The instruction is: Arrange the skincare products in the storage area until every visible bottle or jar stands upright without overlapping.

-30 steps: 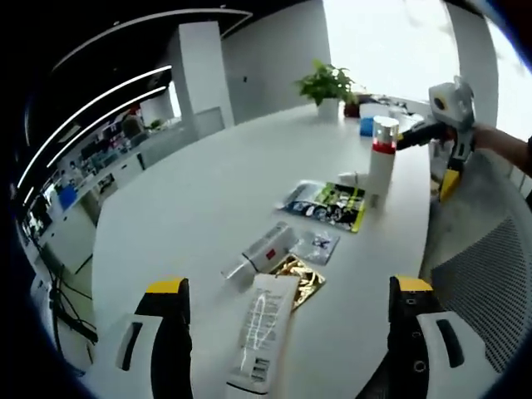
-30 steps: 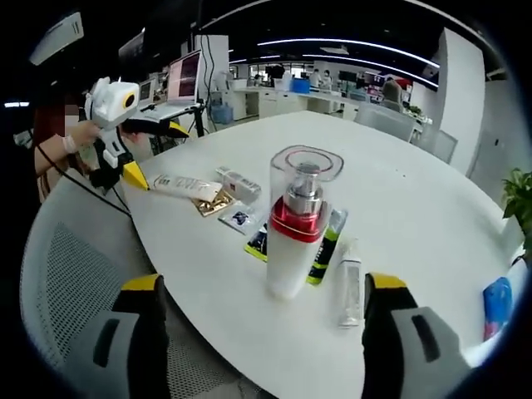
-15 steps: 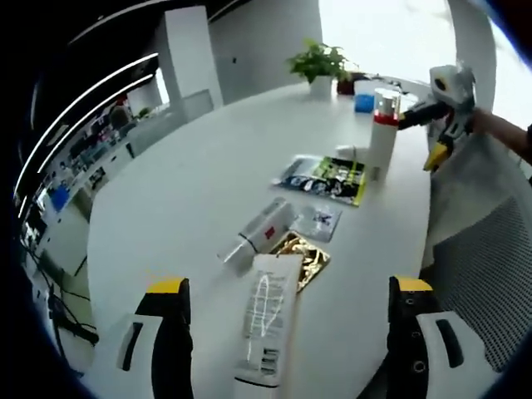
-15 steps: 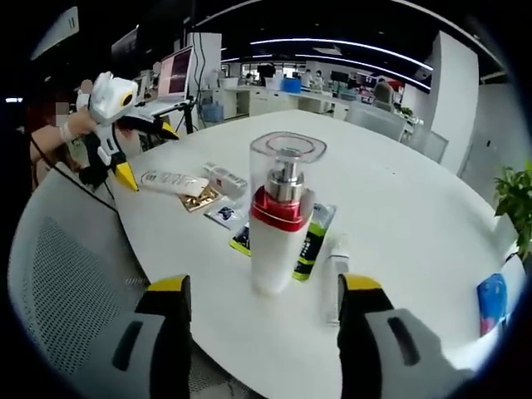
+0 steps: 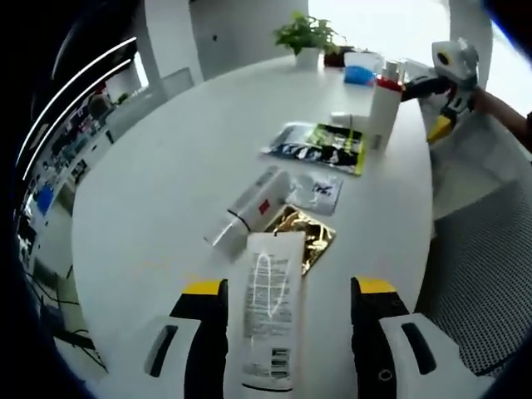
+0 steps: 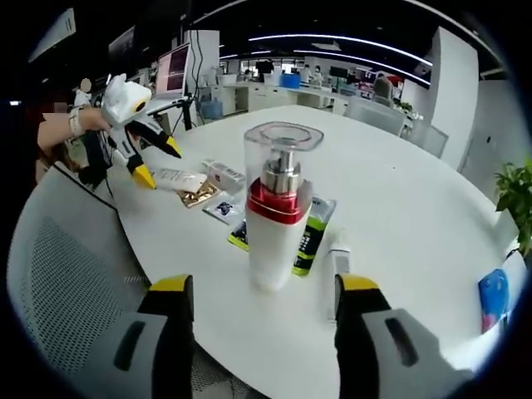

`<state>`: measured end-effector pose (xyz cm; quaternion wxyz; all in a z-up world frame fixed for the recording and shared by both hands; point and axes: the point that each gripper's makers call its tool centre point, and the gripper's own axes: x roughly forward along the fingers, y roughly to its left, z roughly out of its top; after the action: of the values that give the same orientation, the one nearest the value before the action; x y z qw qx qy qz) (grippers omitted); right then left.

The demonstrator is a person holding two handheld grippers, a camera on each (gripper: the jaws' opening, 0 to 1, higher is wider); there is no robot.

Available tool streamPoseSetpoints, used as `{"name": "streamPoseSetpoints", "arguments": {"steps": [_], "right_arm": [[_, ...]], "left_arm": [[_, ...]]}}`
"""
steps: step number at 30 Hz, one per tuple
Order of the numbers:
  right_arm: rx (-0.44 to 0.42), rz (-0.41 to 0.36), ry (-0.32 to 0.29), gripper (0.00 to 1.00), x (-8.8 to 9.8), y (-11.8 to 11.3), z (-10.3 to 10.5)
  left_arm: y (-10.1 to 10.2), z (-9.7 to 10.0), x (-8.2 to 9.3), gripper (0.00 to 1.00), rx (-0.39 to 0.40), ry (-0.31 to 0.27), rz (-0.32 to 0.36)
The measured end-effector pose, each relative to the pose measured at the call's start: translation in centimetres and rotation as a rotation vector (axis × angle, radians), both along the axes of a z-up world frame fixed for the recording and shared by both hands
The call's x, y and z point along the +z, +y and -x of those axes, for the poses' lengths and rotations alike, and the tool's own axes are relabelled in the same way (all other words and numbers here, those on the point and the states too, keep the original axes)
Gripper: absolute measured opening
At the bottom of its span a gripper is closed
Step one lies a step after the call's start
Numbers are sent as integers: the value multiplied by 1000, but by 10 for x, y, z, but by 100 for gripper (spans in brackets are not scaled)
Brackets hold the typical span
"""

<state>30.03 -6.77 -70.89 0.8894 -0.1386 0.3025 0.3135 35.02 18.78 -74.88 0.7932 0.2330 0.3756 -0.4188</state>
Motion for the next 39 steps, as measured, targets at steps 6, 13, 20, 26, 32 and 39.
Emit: {"name": "streamPoseSetpoints", "arguments": {"steps": [6,13,20,26,32,39], "right_arm": [[-12,-21,1,68,2,0,0],[-26,-26,12,67,1,-2,-1],[-24,-20,25,66,-2,-3,0],[-21,-45,9,65,3,0,0],[-17,-37,10,65,2,1,0],[-19,-33,6,64,3,2,0]], "left_arm": [[4,-4,-14,54,-11,26,-63],[6,-7,-22,47,-30,53,-85],[11,-8,-27,36,-40,84,-104],[8,-10,-31,34,-44,100,-112],[8,-10,-32,32,-59,114,-119],[8,-10,-32,31,-82,118,-117]]}}
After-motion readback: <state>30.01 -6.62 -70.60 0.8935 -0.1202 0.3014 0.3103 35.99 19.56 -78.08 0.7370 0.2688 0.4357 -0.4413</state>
